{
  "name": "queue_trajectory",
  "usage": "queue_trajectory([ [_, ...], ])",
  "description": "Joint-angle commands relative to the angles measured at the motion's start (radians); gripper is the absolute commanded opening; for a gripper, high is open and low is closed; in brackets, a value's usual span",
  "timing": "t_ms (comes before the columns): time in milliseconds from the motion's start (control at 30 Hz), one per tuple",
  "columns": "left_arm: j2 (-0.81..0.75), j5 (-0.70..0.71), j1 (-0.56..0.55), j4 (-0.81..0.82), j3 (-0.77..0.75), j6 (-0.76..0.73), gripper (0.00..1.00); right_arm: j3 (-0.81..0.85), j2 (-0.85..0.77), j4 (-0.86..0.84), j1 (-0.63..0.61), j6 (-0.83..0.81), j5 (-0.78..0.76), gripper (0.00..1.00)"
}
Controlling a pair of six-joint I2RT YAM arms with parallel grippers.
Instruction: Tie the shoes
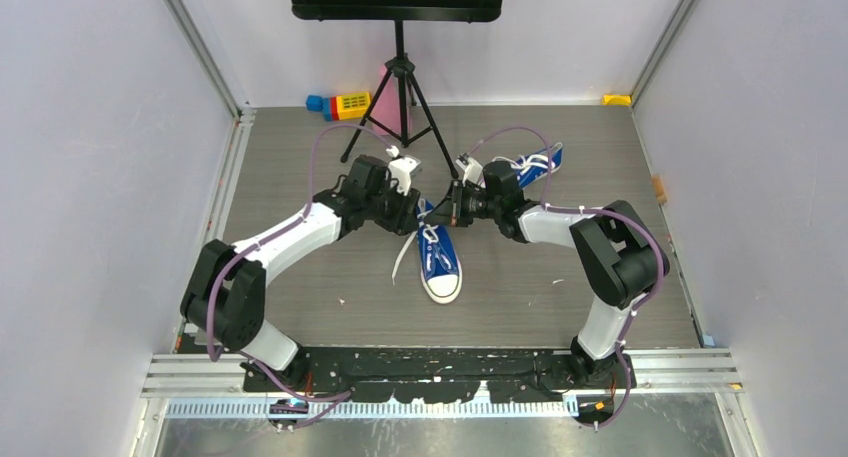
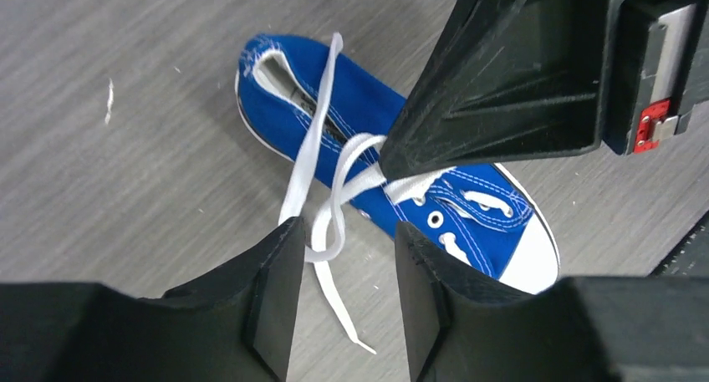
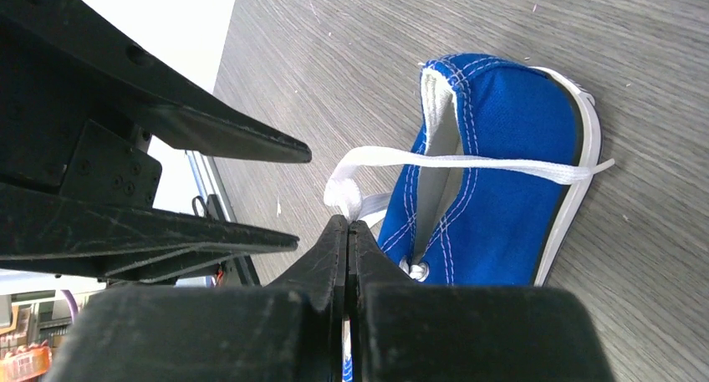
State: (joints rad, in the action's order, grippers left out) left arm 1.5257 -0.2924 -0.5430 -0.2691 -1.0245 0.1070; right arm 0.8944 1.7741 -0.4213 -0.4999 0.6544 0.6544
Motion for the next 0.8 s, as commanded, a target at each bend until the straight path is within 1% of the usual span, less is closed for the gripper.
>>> queue_trajectory([
  [0, 0.021, -0.014, 0.003, 0.095, -0.026, -0.053, 0.44, 0.043, 0.005, -0.017, 0.004, 0.005, 0.024, 0.00],
  [200, 0.065, -0.009, 0.003, 0.035, -0.065, -0.049, 0.34, 0.046, 0.013, -0.021, 0.004, 0.009, 0.029, 0.00],
  [333, 0.074, 0.010, 0.003, 0.009, -0.072, -0.047, 0.34, 0.046, 0.015, -0.025, 0.003, 0.013, 0.029, 0.00],
  [367, 0.075, 0.011, 0.003, 0.007, -0.071, -0.045, 0.32, 0.046, 0.016, -0.025, 0.004, 0.013, 0.029, 0.00],
  [533, 0.080, 0.014, 0.003, -0.035, -0.087, -0.032, 0.17, 0.046, 0.016, -0.022, 0.004, 0.012, 0.028, 0.00],
  [600, 0.075, 0.025, 0.003, -0.060, -0.089, -0.020, 0.18, 0.046, 0.016, -0.019, 0.004, 0.010, 0.027, 0.00],
  [667, 0.059, 0.030, 0.003, -0.068, -0.078, -0.012, 0.22, 0.046, 0.017, -0.019, 0.004, 0.010, 0.026, 0.00],
  [767, 0.047, 0.030, 0.003, -0.059, -0.058, -0.010, 0.22, 0.045, 0.015, -0.019, 0.004, 0.011, 0.026, 0.00],
])
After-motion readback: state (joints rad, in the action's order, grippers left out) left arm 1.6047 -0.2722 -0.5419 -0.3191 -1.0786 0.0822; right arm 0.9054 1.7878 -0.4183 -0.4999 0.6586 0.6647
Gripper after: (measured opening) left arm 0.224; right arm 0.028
